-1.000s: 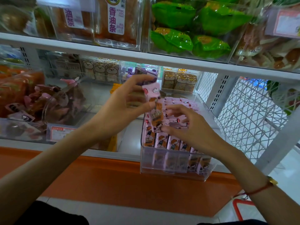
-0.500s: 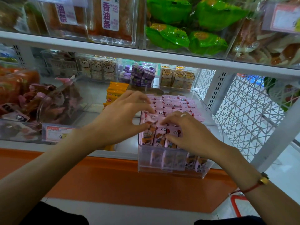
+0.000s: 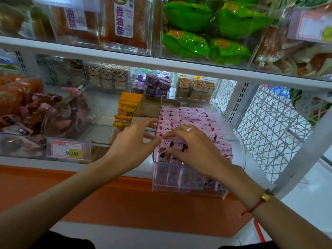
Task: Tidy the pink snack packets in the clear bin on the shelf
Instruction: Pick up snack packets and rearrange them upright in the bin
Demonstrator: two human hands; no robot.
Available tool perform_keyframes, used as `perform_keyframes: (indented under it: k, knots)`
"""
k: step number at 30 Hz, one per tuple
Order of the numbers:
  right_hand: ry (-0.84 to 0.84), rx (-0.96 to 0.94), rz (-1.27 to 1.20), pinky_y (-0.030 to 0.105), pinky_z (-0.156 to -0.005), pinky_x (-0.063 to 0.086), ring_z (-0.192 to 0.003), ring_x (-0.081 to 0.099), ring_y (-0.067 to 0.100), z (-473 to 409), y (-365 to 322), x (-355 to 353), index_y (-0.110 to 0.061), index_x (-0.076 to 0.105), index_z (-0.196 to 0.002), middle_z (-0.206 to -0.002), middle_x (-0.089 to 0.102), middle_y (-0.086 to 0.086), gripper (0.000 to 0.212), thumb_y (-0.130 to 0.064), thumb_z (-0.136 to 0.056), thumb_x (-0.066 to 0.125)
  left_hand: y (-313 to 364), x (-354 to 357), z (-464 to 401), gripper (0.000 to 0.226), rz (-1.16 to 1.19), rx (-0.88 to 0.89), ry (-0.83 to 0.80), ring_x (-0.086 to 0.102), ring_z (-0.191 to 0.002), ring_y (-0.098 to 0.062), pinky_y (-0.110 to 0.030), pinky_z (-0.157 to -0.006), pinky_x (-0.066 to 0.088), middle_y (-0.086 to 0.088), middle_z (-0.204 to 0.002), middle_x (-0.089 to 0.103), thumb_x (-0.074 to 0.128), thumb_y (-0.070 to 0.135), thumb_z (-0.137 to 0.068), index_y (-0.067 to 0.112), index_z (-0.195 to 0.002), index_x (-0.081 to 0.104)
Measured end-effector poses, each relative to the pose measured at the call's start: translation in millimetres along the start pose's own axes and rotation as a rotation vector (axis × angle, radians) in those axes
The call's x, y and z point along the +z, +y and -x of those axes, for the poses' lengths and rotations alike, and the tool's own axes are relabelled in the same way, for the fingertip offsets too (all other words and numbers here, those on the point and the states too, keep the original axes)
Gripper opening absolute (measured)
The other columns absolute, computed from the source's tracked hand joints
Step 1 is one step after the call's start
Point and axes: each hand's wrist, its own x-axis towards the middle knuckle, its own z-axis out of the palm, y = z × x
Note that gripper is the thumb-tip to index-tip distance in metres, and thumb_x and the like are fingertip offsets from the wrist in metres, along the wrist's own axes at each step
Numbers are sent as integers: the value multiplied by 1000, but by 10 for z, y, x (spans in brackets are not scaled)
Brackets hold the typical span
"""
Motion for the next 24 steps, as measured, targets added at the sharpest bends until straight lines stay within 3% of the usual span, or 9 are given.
perform_keyframes:
  k: [5, 10, 13, 15, 18, 21, 24]
  knots:
    - [-83, 45, -22, 28, -77, 39, -107, 50, 15, -85, -39, 30, -31, 67, -113, -112, 60, -5, 26, -36, -87, 65, 15, -51, 13, 50, 36, -3, -45, 58, -91, 4, -30, -86, 52, 10, -128, 57, 60, 25, -91, 25, -138, 44]
    - [-212, 11, -14, 30, -77, 39, -108, 48, 14, -110, -33, -46, -31, 65, -116, -114, 58, -3, 27, -37, -91, 58, 9, -76, 34, 50, 49, -9, -38, 59, -97, 2, -32, -89, 52, 14, -125, 58, 60, 34, -90, 28, -137, 45]
    - [-90, 79, -147, 32, -88, 45, -104, 54, 11, -288, 98, -174, -28, 65, -115, -119, 62, -2, 24, -33, -94, 55, -16, -69, 41, 48, 89, -31, -28, 56, -100, 4, -29, -91, 49, 21, -126, 55, 52, 47, -91, 31, -135, 46]
    - [16, 154, -140, 23, -79, 43, -91, 55, 5, -543, 263, -229, -24, 65, -115, -114, 65, -1, 23, -24, -94, 55, -36, -57, 28, 45, 149, -66, -15, 55, -103, 4, -30, -92, 49, 21, -127, 54, 48, 48, -92, 32, -134, 47]
    - [-53, 216, 40, 23, -76, 41, -94, 56, 9, -952, 524, -165, -17, 62, -119, -120, 64, 2, 26, -19, -96, 52, -84, -28, -15, 42, 218, -108, -17, 56, -103, 3, -35, -91, 52, 19, -125, 57, 48, 46, -93, 32, -132, 50]
    - [-117, 270, 134, 32, -87, 47, -108, 59, 20, -1234, 723, 27, -15, 62, -120, -126, 62, 5, 27, -22, -98, 48, -134, 19, -58, 38, 251, -111, -35, 57, -96, 9, -24, -81, 52, 22, -118, 60, 47, 51, -89, 36, -124, 54]
    - [-92, 251, 200, 31, -85, 48, -102, 63, 23, -1387, 822, 167, -14, 67, -113, -118, 66, 6, 26, -24, -97, 50, -153, 28, -86, 44, 286, -112, -34, 57, -90, 15, -11, -69, 44, 27, -109, 61, 44, 60, -79, 41, -116, 56]
